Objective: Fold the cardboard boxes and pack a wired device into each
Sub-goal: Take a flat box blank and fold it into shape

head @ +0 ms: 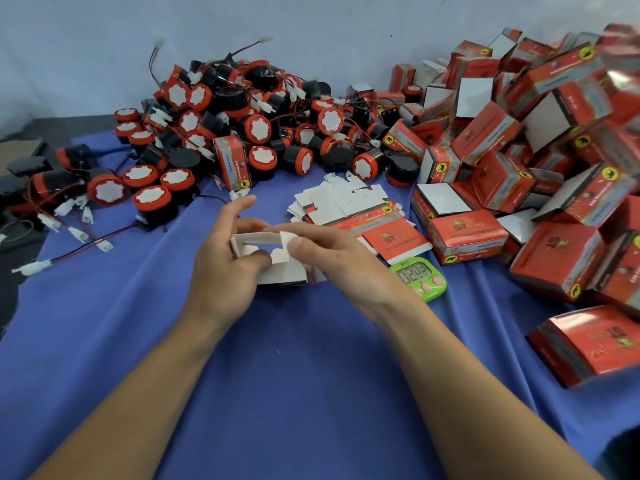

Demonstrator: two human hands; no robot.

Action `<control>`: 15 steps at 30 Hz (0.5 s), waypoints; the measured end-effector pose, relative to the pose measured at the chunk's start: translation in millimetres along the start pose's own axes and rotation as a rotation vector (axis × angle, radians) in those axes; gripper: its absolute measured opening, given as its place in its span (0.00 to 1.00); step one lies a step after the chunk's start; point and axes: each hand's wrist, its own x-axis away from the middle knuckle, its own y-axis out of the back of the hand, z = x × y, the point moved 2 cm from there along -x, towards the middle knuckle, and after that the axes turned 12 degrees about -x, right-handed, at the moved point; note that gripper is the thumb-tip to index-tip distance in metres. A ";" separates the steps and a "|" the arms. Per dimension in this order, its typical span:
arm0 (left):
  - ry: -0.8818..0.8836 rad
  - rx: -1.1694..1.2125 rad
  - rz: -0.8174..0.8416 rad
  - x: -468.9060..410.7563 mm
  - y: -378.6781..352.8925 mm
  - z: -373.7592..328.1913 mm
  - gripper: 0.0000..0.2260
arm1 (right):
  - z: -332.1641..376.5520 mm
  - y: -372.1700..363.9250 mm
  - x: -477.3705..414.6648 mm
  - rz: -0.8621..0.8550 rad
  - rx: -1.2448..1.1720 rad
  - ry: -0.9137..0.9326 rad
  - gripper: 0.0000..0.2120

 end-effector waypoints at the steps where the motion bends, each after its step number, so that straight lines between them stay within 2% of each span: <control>1: 0.002 0.003 0.004 0.4 -0.1 -0.2 0.32 | -0.1 -2.7 -0.3 -0.022 0.032 0.016 0.14; 4: 0.007 0.073 0.009 0.8 -2.4 -3.8 0.30 | -1.5 -3.7 -2.4 -0.104 0.068 0.082 0.11; 7: 0.016 0.230 -0.021 4.1 -4.6 -10.8 0.27 | -2.1 -4.1 -3.6 -0.092 0.151 0.144 0.14; 10: -0.061 0.227 0.036 7.4 -6.3 -13.8 0.28 | -3.3 -3.9 -3.9 -0.078 0.064 0.125 0.13; 13: -0.140 0.330 0.160 9.5 -1.6 -16.5 0.34 | -8.1 1.3 -7.7 -0.206 -0.025 0.100 0.14; 15: -0.177 0.404 0.213 10.3 -1.7 -21.3 0.26 | -9.3 5.1 -9.7 -0.298 -0.121 0.080 0.15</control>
